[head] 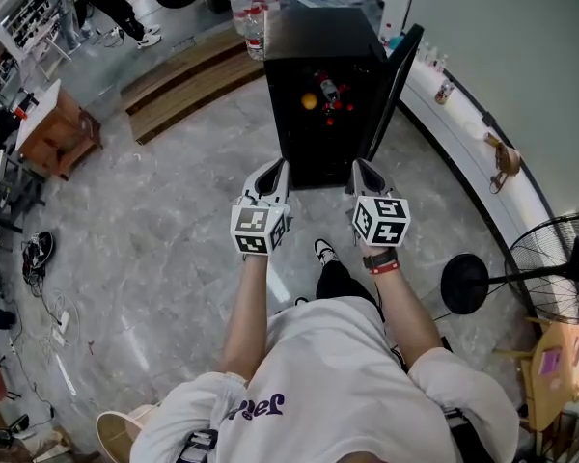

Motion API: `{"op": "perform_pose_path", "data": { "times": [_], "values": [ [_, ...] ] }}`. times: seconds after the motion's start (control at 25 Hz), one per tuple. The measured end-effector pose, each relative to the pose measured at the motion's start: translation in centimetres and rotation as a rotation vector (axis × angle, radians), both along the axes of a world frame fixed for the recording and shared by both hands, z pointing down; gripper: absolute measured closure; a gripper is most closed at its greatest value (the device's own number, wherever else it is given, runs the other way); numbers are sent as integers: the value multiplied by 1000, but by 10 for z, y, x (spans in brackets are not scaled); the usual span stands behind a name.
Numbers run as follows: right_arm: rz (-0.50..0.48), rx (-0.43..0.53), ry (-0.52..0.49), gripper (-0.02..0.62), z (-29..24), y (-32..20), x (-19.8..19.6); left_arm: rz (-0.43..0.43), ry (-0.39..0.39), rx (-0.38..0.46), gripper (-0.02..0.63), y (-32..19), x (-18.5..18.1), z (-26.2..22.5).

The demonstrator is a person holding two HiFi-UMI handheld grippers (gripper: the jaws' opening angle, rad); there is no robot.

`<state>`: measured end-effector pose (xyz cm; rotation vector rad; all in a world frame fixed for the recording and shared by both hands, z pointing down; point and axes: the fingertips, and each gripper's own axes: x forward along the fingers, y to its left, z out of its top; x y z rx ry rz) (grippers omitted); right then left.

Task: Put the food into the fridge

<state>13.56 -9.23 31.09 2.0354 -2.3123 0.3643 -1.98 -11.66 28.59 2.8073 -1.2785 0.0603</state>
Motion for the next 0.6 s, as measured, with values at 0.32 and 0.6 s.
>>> {"op": "perform_pose_path", "data": {
  "times": [0.32, 0.6],
  "values": [
    [-8, -9, -16, 581, -2, -3, -6, 6, 16, 11, 588, -4, -2, -6],
    [-28, -16, 1, 581, 0, -14, -7, 3, 31, 16, 588, -14, -1, -6]
  ]
}}
